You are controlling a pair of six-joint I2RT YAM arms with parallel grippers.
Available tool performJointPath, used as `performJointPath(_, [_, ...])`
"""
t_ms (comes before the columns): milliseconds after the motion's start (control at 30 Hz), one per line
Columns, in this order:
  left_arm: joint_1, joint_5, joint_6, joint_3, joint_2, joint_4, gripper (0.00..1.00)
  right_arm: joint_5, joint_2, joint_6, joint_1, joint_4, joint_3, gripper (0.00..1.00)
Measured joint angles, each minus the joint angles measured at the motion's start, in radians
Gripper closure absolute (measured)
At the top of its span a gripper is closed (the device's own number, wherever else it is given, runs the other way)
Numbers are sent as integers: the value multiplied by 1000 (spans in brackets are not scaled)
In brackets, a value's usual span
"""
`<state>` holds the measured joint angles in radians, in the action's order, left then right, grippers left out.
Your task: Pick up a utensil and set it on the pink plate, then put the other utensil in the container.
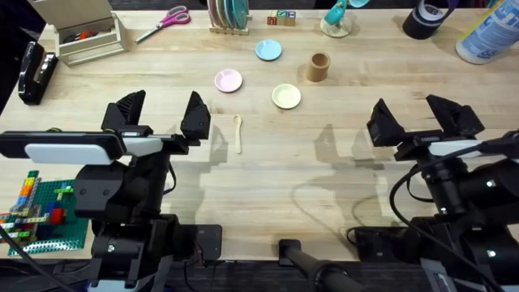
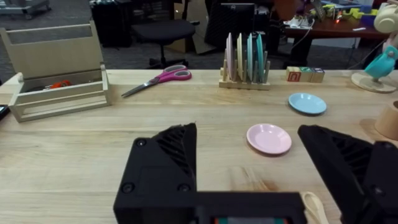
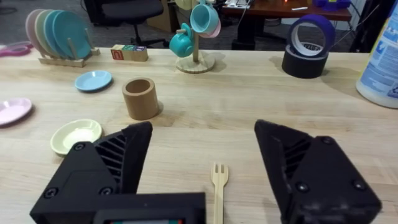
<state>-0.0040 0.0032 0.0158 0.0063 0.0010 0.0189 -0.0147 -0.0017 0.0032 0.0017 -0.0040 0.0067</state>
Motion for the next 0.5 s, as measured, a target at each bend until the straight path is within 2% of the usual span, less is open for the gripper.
performJointPath(500, [0,0,0,0,0,0,6,0,0,0,0,-6,1,3])
